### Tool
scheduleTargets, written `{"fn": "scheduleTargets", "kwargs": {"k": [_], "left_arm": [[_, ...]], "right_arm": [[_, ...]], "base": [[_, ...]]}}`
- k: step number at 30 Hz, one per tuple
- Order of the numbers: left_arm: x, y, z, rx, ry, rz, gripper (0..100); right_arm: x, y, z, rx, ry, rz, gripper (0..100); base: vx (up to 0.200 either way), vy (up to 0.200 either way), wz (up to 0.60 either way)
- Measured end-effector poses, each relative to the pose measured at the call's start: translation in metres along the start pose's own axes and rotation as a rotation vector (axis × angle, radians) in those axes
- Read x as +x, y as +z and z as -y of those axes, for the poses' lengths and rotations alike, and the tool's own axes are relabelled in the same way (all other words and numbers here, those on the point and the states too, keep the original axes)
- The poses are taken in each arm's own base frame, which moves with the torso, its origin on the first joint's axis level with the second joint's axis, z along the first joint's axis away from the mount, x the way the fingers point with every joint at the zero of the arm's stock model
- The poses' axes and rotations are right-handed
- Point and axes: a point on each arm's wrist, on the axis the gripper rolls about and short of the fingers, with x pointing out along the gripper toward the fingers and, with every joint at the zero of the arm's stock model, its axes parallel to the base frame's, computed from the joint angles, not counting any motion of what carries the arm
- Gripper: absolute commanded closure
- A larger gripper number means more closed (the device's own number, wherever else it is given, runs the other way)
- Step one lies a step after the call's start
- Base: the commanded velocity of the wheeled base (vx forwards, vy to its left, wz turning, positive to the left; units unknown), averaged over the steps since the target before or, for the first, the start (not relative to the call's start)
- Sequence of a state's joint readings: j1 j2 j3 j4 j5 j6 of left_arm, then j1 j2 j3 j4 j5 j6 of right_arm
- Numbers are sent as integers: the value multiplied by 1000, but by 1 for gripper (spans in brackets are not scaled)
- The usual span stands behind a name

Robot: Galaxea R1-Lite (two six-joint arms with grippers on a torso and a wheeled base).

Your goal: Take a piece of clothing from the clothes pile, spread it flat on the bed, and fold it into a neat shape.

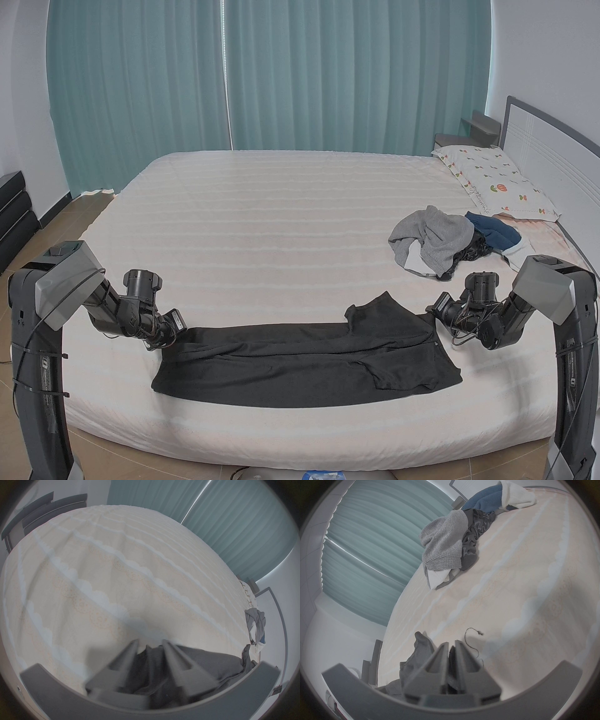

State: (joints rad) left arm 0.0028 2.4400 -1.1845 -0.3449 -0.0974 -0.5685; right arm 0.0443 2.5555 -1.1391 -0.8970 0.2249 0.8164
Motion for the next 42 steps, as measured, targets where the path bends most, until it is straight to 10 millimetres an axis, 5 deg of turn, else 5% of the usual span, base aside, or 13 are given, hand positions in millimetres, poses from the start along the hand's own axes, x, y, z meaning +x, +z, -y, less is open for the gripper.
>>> {"fn": "scheduleTargets", "kwargs": {"k": [12, 19, 37, 38, 42], "left_arm": [[-2, 5, -3, -28, -32, -6, 0], [-6, 14, -3, -107, -104, -26, 0], [-9, 18, -4, -109, -115, -19, 0], [-9, 18, -4, -109, -115, -19, 0], [-9, 18, -3, -108, -116, -19, 0]], "right_arm": [[-24, 15, -20, -64, 90, 73, 0], [-33, -8, -43, -113, 149, -2, 0], [-12, -28, -22, -141, 108, -58, 0], [-12, -29, -21, -147, 107, -59, 100], [-12, -32, -19, -197, 102, -70, 100]], "base": [[0, 0, 0], [0, 0, 0], [0, 0, 0], [0, 0, 0], [0, 0, 0]]}}
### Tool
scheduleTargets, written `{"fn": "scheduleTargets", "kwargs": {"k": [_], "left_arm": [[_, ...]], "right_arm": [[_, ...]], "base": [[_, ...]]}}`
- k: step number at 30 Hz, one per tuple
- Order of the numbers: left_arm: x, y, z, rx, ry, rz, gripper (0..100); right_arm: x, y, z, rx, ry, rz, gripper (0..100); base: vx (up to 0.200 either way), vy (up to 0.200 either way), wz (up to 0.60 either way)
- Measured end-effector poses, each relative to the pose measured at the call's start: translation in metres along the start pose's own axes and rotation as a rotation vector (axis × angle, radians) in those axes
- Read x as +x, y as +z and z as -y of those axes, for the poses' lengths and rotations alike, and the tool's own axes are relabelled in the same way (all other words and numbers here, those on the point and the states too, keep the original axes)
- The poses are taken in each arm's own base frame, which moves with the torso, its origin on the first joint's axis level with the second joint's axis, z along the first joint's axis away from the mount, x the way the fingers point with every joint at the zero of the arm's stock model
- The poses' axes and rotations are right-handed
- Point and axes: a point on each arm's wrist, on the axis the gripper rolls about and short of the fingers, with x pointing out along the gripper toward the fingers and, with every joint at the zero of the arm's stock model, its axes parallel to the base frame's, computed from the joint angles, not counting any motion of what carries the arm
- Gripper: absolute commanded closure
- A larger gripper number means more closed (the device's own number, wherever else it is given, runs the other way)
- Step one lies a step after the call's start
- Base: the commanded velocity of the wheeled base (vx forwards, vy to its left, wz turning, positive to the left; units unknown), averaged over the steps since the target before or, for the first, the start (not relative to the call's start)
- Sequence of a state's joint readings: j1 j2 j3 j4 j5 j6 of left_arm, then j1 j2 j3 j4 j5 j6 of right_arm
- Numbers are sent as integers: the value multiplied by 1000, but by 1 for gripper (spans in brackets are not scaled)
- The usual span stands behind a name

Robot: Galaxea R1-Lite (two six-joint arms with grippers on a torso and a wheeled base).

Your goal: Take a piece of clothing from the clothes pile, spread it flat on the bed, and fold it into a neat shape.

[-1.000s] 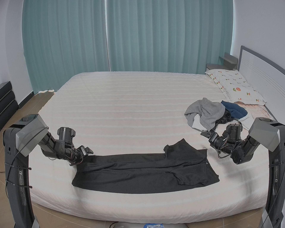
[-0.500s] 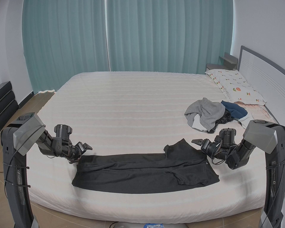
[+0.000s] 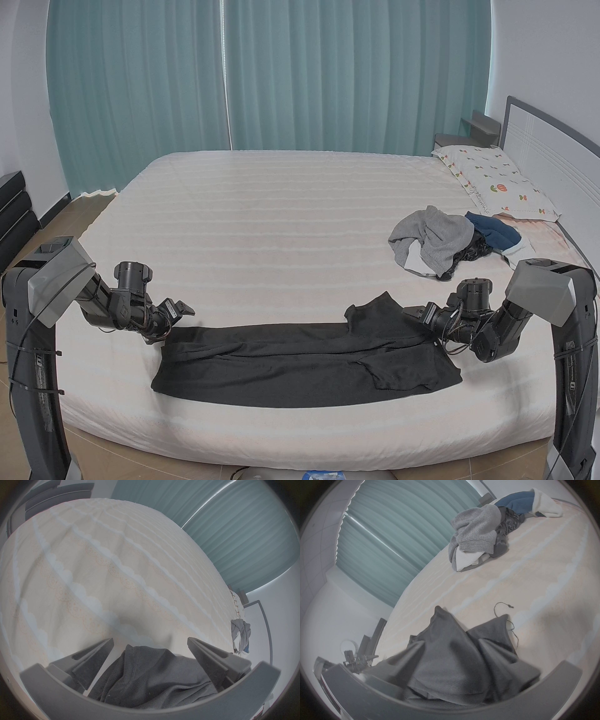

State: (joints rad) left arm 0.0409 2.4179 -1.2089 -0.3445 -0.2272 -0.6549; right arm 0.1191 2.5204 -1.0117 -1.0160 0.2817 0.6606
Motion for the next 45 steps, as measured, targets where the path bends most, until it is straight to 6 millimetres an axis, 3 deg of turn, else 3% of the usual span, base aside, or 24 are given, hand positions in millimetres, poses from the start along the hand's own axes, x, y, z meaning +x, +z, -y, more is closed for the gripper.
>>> {"fn": "scheduleTargets", "kwargs": {"k": [11, 27, 40, 41, 45], "left_arm": [[0, 0, 0, 0, 0, 0, 0], [0, 0, 0, 0, 1, 0, 0], [-1, 0, 0, -5, 0, -2, 0], [-1, 0, 0, -6, 0, -1, 0], [-4, 2, 2, -9, -4, 3, 0]], "right_arm": [[-14, 0, 1, -32, 22, -14, 100], [-67, -1, 6, -99, 98, -131, 100], [-75, -13, 12, -169, 81, -173, 100], [-75, -13, 12, -171, 80, -175, 0], [-76, -15, 13, -178, 77, -177, 0]], "base": [[0, 0, 0], [0, 0, 0], [0, 0, 0], [0, 0, 0], [0, 0, 0]]}}
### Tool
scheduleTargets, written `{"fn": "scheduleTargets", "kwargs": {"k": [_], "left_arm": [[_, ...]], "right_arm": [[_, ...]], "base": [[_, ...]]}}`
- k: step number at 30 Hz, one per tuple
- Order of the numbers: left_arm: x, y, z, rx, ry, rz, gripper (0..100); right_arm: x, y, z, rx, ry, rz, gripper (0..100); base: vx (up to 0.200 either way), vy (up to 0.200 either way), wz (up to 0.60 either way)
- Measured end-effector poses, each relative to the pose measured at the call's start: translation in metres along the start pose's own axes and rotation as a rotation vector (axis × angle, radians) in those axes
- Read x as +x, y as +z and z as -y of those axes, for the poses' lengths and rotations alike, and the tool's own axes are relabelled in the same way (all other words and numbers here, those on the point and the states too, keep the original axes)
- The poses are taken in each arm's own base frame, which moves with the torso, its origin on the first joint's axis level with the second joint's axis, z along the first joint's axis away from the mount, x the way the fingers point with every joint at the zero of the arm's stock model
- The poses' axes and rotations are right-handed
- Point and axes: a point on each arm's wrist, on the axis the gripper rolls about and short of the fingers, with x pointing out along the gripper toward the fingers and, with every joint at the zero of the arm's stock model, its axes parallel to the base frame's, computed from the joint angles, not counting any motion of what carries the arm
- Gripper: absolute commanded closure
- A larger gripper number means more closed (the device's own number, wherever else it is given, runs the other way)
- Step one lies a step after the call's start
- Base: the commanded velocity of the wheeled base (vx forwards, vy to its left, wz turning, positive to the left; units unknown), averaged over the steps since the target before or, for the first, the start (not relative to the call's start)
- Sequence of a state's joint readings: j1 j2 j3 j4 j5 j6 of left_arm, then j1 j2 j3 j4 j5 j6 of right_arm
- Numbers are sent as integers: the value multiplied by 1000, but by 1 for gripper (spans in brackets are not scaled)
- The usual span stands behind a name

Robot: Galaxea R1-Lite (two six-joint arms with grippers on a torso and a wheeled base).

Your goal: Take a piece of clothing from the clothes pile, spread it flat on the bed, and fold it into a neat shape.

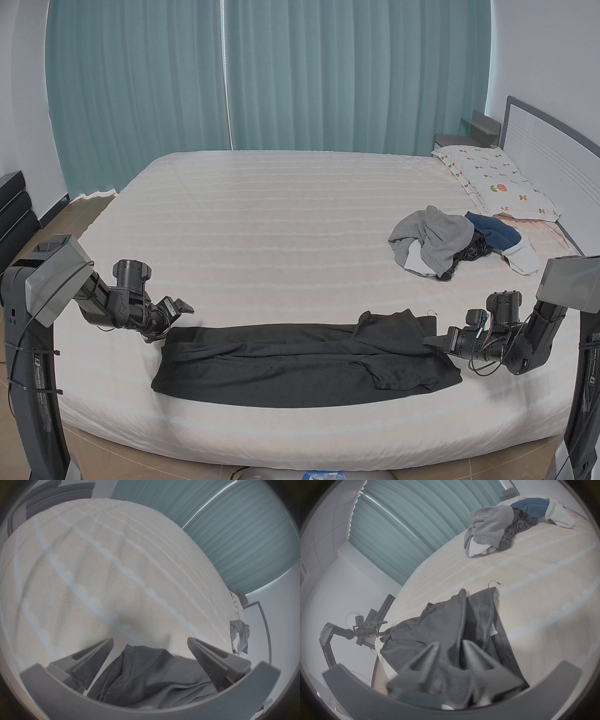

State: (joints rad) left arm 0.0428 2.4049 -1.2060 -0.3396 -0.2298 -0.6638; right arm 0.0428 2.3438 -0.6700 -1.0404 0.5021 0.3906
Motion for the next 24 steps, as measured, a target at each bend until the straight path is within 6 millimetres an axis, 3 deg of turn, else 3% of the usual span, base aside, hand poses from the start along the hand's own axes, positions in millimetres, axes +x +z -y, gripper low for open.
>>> {"fn": "scheduleTargets", "kwargs": {"k": [10, 15, 24], "left_arm": [[-29, 6, 17, -15, -25, 51, 0], [-39, -7, 15, -14, -1, 33, 0], [-57, -44, -7, -26, 77, -8, 0]], "right_arm": [[2, 26, -23, 74, -95, 80, 0], [0, 34, -43, 131, -143, 128, 0], [-11, 7, -68, 336, -205, 120, 0]], "base": [[0, 0, 0], [0, 0, 0], [0, 0, 0]]}}
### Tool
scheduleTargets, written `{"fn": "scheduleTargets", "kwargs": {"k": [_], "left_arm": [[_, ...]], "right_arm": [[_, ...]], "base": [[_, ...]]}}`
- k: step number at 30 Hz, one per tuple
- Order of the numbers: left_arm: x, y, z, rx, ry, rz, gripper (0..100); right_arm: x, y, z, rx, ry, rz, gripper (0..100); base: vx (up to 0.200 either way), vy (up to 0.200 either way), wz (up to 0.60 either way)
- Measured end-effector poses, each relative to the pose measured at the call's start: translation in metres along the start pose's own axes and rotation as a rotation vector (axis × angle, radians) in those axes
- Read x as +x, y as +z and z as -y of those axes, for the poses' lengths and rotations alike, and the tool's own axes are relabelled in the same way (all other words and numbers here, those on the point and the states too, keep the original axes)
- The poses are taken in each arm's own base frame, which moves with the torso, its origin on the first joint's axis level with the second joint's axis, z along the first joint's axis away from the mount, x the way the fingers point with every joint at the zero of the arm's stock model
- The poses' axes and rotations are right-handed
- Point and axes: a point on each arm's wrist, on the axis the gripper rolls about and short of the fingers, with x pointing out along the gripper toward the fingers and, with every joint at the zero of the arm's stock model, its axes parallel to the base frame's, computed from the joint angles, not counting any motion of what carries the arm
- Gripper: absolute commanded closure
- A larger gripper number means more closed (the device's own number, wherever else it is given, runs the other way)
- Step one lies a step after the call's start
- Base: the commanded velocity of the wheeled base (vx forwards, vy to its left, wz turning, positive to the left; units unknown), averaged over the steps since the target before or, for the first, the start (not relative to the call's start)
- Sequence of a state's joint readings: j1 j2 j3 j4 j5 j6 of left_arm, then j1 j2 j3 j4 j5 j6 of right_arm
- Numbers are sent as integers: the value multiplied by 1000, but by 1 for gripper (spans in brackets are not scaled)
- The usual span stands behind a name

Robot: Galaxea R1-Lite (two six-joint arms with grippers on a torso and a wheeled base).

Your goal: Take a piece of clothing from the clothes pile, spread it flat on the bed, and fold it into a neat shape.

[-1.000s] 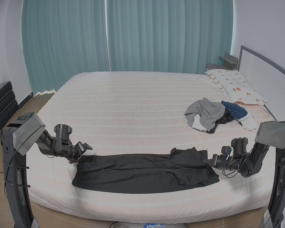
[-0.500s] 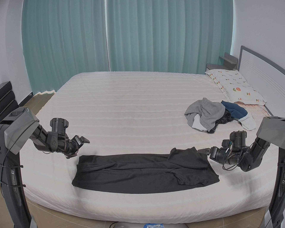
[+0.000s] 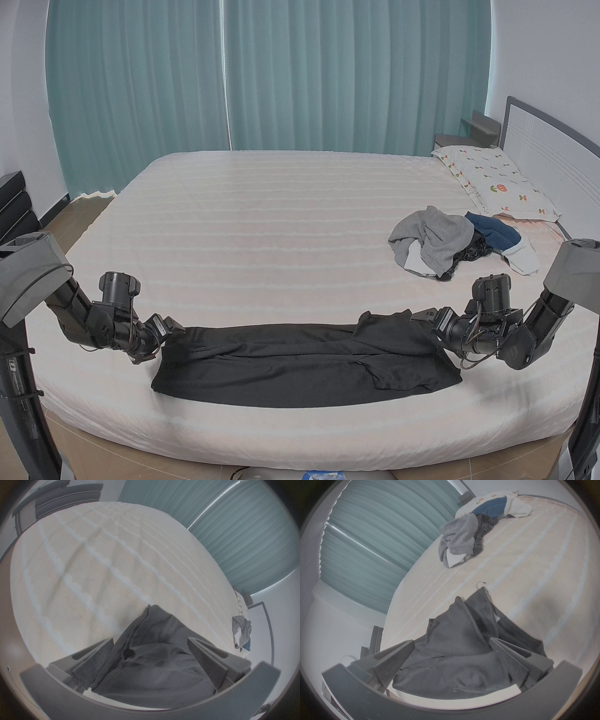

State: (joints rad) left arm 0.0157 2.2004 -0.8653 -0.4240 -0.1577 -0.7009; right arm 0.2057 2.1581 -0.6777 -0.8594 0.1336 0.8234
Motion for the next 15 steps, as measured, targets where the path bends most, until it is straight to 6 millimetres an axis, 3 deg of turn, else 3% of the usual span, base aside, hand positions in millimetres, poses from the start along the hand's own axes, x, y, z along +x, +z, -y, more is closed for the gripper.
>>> {"fn": "scheduleTargets", "kwargs": {"k": [6, 15], "left_arm": [[-6, -13, -8, -12, 37, -8, 0], [-4, -16, 1, -83, 10, 12, 0]], "right_arm": [[-5, -9, -1, 20, -28, -11, 0], [-6, -15, 2, 21, -46, -23, 0]], "base": [[0, 0, 0], [0, 0, 0]]}}
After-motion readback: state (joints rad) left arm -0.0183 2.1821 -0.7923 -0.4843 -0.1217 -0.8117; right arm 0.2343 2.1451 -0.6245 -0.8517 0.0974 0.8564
